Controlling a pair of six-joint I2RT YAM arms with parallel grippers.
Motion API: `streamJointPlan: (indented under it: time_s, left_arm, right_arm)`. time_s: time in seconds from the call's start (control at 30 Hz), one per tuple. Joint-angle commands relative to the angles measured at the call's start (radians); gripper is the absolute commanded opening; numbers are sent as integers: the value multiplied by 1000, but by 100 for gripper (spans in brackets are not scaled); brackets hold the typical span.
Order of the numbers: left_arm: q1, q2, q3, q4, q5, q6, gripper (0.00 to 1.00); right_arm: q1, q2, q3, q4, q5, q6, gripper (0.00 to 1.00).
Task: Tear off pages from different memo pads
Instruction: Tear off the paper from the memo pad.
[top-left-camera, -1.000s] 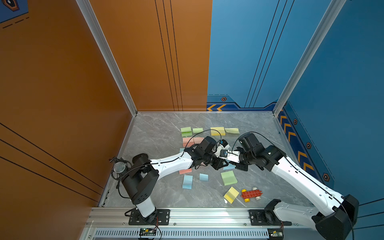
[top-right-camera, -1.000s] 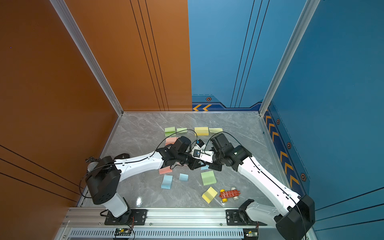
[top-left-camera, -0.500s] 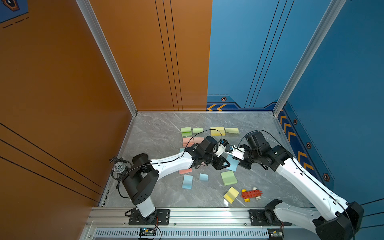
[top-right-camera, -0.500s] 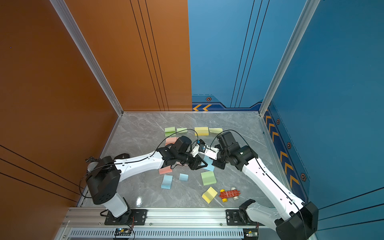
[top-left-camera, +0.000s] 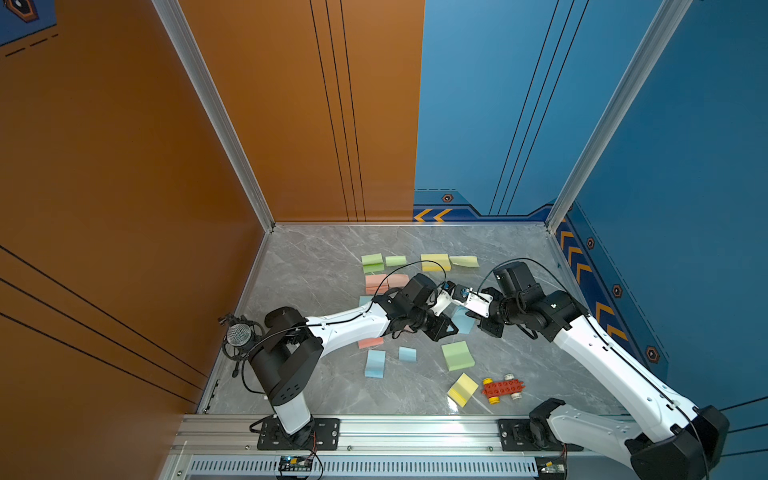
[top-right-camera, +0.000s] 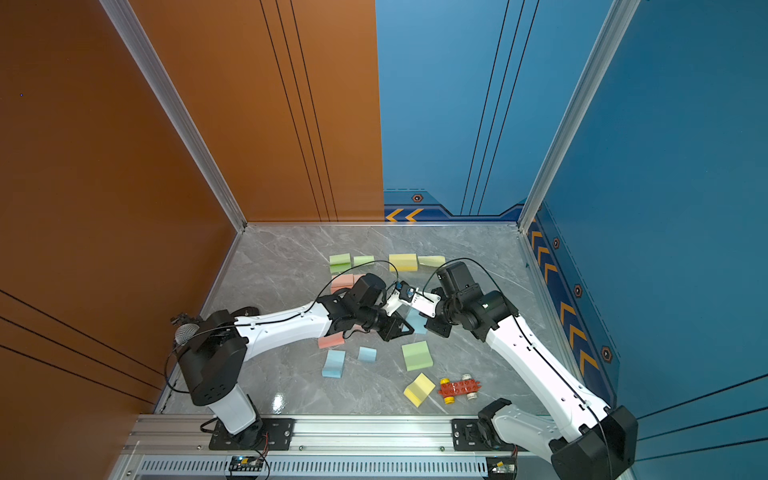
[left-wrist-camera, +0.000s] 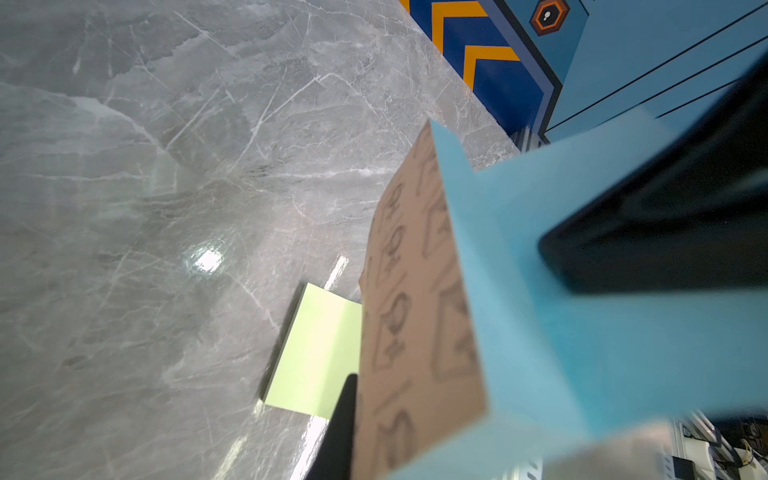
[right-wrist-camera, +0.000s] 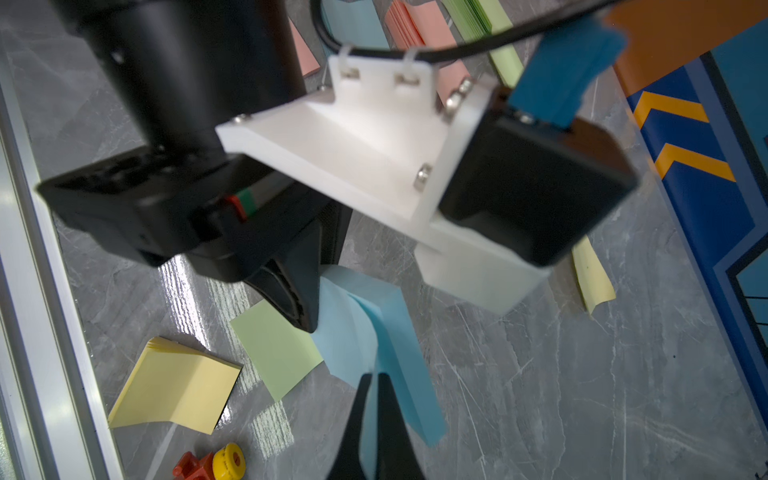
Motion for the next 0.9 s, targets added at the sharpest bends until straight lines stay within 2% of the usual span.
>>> streamJointPlan:
  time_s: [0.0, 0.37, 0.87]
  left_arm:
    - [3, 20, 18, -20, -27, -20, 0]
    - [43, 26, 1, -21, -42, -77, 0]
    - [120, -23, -52, -31, -77, -155, 0]
  right_arm:
    - [-26, -34, 31, 6, 24, 19, 0]
    - [-71, -59, 62, 6, 36, -51, 0]
    - [-108, 128, 199, 6, 49, -162, 0]
